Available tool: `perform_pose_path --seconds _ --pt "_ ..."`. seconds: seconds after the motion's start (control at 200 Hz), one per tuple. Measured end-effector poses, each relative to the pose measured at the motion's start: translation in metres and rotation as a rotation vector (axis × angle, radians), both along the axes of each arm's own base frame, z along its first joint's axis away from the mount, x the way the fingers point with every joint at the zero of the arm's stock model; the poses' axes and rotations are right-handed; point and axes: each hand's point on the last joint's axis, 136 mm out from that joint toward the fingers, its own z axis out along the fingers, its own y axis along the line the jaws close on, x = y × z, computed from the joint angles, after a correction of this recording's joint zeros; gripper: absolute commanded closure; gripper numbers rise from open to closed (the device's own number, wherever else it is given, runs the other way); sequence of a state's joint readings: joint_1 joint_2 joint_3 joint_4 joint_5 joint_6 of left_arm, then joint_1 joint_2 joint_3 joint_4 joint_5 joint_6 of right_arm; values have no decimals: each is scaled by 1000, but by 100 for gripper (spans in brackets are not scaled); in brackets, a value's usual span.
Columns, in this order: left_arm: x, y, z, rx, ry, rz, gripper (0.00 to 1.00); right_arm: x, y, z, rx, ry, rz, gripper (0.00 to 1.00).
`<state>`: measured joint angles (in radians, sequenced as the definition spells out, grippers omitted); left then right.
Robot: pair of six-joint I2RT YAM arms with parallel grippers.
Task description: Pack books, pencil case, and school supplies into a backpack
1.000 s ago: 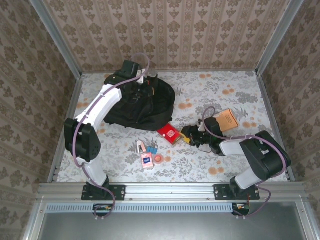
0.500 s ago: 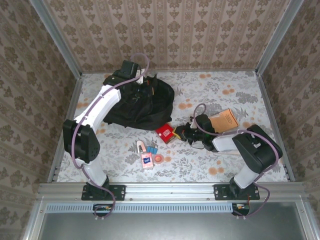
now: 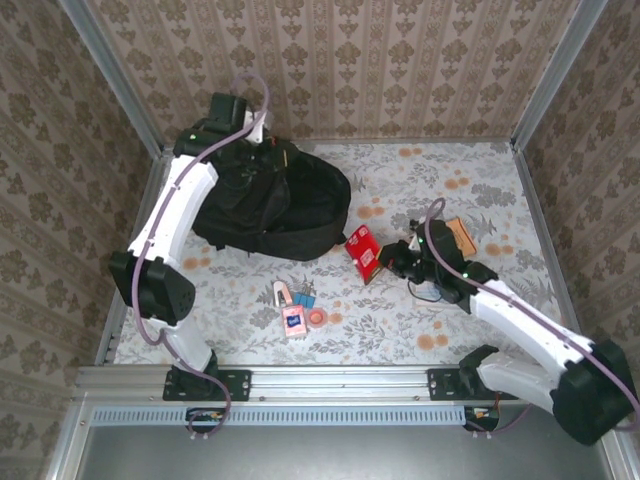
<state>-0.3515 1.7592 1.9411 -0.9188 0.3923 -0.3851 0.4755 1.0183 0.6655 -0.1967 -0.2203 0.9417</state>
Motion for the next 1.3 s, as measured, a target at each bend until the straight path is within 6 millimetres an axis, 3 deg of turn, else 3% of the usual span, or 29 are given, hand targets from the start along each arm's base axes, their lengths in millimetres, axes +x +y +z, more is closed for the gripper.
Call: perform_pose_path --seconds 0.165,0.315,0.545,0.755,0.89,0.965,1.175,1.3 --pt "-7 -4 36 -25 -47 -43 100 -7 -12 66 -57 -155 37 100" --pt "-10 -10 51 -52 -70 -81 100 0 -7 116 -76 -262 78 100" --pt "-13 -19 36 -46 -27 -106 100 17 -2 151 -145 -313 106 100" --pt "-18 -27 24 -39 6 -126 100 15 -10 168 -196 -344 105 100" --pt "-19 -31 22 -43 12 -140 100 24 6 170 -140 -303 150 100" --pt "-21 -33 23 -48 14 -146 100 38 20 160 -73 -239 168 100" --pt "-25 -41 25 -61 11 -172 100 90 56 94 60 42 171 100" --pt "-31 -49 25 -65 12 -198 100 123 79 66 119 149 170 100"
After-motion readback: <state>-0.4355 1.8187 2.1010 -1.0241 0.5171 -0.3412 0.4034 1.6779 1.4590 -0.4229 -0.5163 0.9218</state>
